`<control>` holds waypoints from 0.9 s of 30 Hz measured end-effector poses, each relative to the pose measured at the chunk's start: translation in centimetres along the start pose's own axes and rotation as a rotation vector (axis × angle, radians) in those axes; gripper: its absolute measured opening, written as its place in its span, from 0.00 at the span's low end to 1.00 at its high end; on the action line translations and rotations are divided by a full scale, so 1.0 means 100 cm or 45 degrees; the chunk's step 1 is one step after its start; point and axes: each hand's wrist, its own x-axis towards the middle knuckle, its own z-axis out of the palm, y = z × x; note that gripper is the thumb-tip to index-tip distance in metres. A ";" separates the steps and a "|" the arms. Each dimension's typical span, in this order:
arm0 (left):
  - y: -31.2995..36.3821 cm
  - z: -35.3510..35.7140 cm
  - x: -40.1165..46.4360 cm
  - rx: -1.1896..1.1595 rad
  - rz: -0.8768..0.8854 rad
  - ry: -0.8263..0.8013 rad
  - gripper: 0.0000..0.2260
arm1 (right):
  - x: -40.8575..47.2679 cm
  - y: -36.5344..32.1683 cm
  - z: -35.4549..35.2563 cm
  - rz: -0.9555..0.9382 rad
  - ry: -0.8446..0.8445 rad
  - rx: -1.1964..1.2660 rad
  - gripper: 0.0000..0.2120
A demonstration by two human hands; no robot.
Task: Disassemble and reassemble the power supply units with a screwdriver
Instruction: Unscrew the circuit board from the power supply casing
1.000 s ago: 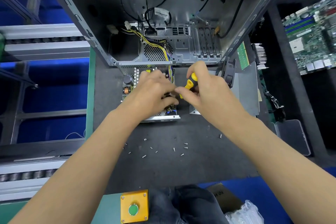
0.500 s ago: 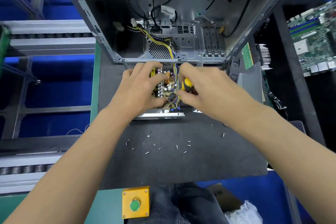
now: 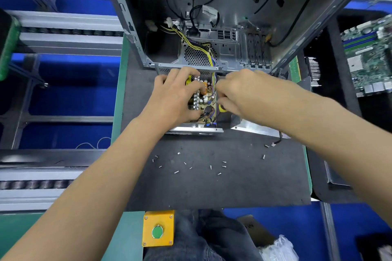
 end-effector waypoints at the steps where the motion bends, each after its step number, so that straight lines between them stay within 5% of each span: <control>1: 0.000 0.000 0.000 -0.005 -0.005 0.007 0.23 | 0.001 -0.002 0.003 -0.036 -0.024 -0.085 0.06; 4: 0.001 0.001 0.000 -0.007 -0.009 0.003 0.22 | 0.002 -0.003 0.009 -0.003 -0.082 -0.234 0.07; 12: -0.002 0.002 -0.002 -0.034 0.010 0.006 0.23 | -0.019 0.028 0.012 0.155 0.086 0.092 0.14; 15: -0.002 -0.001 -0.003 -0.136 0.030 0.049 0.25 | -0.038 0.048 0.015 0.291 0.256 0.420 0.13; 20: 0.012 -0.009 0.004 -0.181 0.145 0.258 0.09 | -0.072 0.063 0.041 0.759 0.574 1.147 0.03; 22: 0.015 -0.009 0.004 -0.047 -0.026 0.212 0.17 | -0.073 0.049 0.056 0.873 0.636 1.558 0.02; 24: 0.013 -0.010 0.000 0.080 -0.428 0.168 0.30 | -0.061 0.020 0.066 0.904 0.641 1.873 0.09; 27: 0.016 -0.010 -0.006 -0.036 -0.876 0.089 0.44 | -0.029 -0.021 0.068 0.866 0.730 2.115 0.15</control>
